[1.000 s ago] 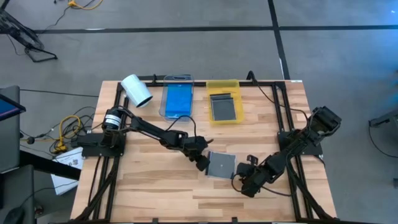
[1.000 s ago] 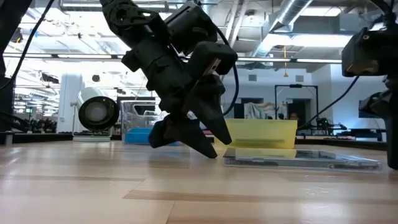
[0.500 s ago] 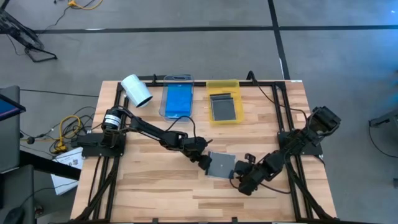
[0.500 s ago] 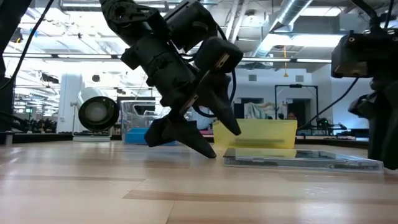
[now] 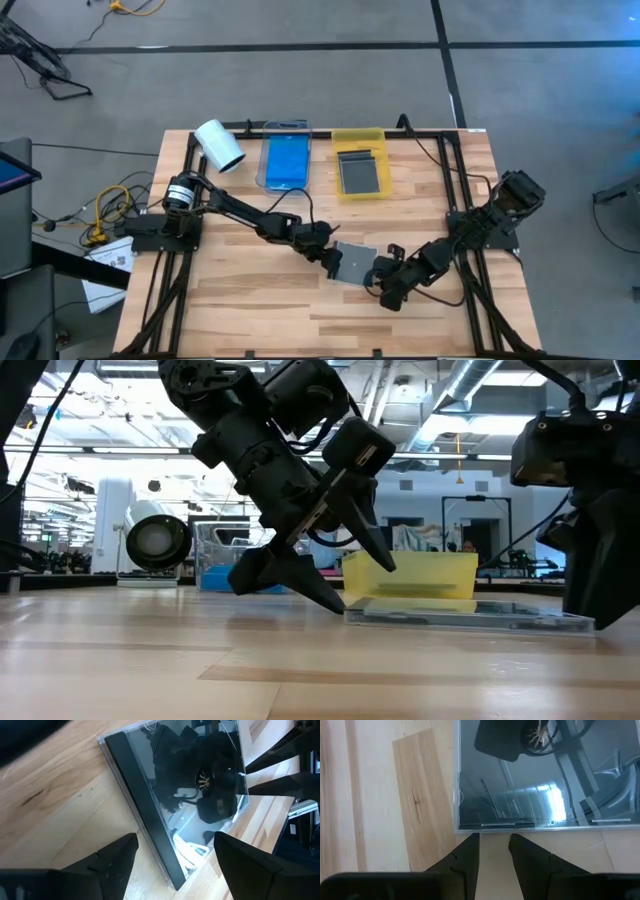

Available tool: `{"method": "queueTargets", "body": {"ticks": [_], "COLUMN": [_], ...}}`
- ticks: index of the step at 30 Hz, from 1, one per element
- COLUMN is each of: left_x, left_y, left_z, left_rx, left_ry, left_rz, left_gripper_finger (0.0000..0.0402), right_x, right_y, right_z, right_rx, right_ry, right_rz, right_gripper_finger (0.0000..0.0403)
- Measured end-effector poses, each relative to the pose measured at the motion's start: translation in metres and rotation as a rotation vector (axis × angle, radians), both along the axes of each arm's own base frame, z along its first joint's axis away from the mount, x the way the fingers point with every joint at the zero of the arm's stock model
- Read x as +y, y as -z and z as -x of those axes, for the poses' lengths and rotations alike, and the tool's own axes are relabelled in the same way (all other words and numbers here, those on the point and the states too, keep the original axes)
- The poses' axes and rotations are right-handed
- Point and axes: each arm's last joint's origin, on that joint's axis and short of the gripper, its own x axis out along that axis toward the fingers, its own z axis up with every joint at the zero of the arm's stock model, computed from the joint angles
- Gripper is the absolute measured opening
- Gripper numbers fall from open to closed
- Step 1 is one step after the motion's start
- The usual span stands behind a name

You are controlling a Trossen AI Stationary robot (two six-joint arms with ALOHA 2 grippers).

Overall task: Pick & place jewel cases by type
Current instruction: Put the black CD case into the yellow bin

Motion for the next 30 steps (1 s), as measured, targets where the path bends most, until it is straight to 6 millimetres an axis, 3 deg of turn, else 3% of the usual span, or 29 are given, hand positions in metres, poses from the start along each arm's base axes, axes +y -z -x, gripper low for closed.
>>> {"method": "queueTargets", "body": {"ticks": [15, 30], "left_x": [0.007, 0.003], "left_y": [0.001, 0.002], "left_z": [0.001, 0.006], "left_rx": [0.005, -0.01], "left_ry": [0.106, 0.37], "left_rz": [-0.009, -0.055], "left_gripper_finger": [0.0266, 0.0265], "right_x": [-0.004, 0.013], "right_y": [-0.001, -0.001], "right_z": [-0.005, 0.006], "right_rx": [0.005, 0.032], "right_ry": [-0.015, 0.002], "right_rz": [-0.054, -0.123], "right_gripper_finger": [0.0108, 0.0108]}}
